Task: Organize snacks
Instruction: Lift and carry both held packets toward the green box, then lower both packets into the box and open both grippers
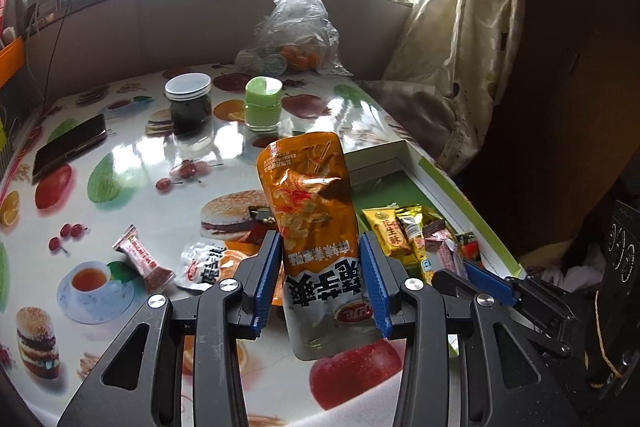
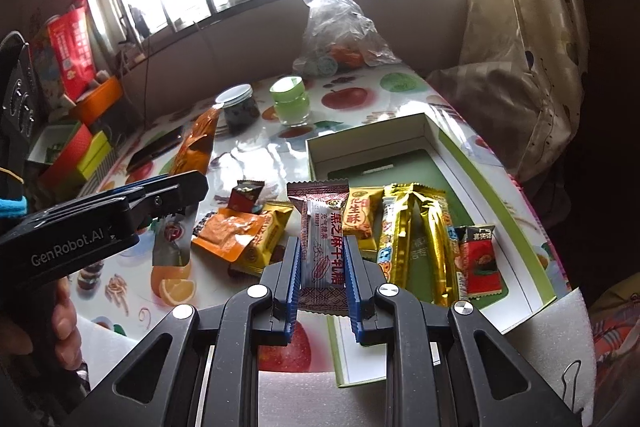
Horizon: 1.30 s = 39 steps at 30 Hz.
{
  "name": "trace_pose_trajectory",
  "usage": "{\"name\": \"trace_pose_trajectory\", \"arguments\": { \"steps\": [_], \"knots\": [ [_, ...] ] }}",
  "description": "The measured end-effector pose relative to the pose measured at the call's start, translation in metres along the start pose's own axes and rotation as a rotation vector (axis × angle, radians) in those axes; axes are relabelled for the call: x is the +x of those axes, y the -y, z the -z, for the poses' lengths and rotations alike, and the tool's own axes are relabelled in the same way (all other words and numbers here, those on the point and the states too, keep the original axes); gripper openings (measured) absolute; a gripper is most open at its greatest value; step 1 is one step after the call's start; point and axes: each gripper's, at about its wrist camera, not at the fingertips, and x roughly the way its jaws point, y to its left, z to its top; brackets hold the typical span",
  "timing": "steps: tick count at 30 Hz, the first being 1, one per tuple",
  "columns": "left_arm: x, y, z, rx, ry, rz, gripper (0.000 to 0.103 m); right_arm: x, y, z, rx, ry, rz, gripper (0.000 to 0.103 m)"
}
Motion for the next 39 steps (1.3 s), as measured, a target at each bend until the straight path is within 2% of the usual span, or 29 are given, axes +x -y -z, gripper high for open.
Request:
{"name": "trace_pose_trajectory", "arguments": {
  "steps": [14, 29, 34, 39],
  "knots": [
    [0.041, 0.032, -0.013, 0.007, -0.07, 0.118, 0.042, 0.008, 0.038, 0.003, 0.056, -0.037, 0.112, 0.019],
    [0.079, 0.053, -0.009, 0.031, -0.151, 0.118, 0.042, 0.02, 0.049, 0.012, 0.032, -0.063, 0.204, 0.019],
    [0.087, 0.059, -0.008, 0.043, -0.17, 0.115, 0.042, 0.022, 0.044, 0.014, 0.005, -0.052, 0.215, 0.019],
    [0.088, 0.063, -0.007, 0.058, -0.168, 0.102, 0.044, 0.021, 0.046, 0.015, 0.018, -0.051, 0.189, 0.019]
  ]
}}
